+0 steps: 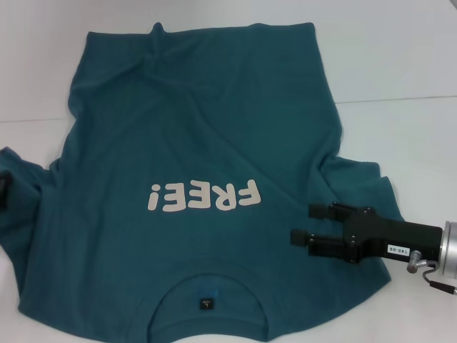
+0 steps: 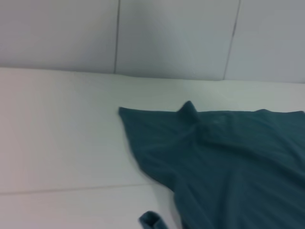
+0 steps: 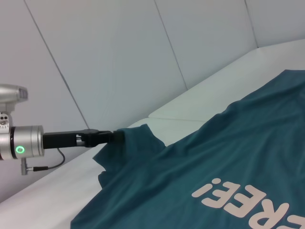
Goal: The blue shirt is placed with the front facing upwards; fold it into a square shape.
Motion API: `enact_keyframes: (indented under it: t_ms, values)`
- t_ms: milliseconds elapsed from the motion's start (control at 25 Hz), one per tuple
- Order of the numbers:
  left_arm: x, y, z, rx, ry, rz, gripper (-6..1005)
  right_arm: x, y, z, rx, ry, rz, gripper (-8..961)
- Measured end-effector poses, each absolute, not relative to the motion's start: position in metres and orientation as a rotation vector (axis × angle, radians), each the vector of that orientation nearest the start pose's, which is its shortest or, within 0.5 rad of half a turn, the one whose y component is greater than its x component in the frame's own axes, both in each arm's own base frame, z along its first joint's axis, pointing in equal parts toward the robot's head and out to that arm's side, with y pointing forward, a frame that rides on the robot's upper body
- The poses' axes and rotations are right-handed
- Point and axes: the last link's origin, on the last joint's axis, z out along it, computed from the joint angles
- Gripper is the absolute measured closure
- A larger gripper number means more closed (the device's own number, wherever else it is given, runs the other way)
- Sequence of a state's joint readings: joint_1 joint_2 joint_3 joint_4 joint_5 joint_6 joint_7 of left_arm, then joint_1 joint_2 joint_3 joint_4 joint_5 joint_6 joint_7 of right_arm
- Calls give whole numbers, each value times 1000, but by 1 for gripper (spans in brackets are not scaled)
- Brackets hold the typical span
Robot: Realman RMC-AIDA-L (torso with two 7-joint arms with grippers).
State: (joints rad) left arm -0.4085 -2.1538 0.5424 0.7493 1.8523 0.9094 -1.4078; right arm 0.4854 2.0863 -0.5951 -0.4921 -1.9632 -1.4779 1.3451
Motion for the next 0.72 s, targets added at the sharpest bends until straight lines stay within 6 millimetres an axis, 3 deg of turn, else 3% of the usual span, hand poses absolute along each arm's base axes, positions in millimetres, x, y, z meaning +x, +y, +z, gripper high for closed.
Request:
enact_keyframes:
  t_ms: [720]
  values:
    - [-345,376,85,-1832,-788,-391,990,286,316,-21,-2554,891,833,70]
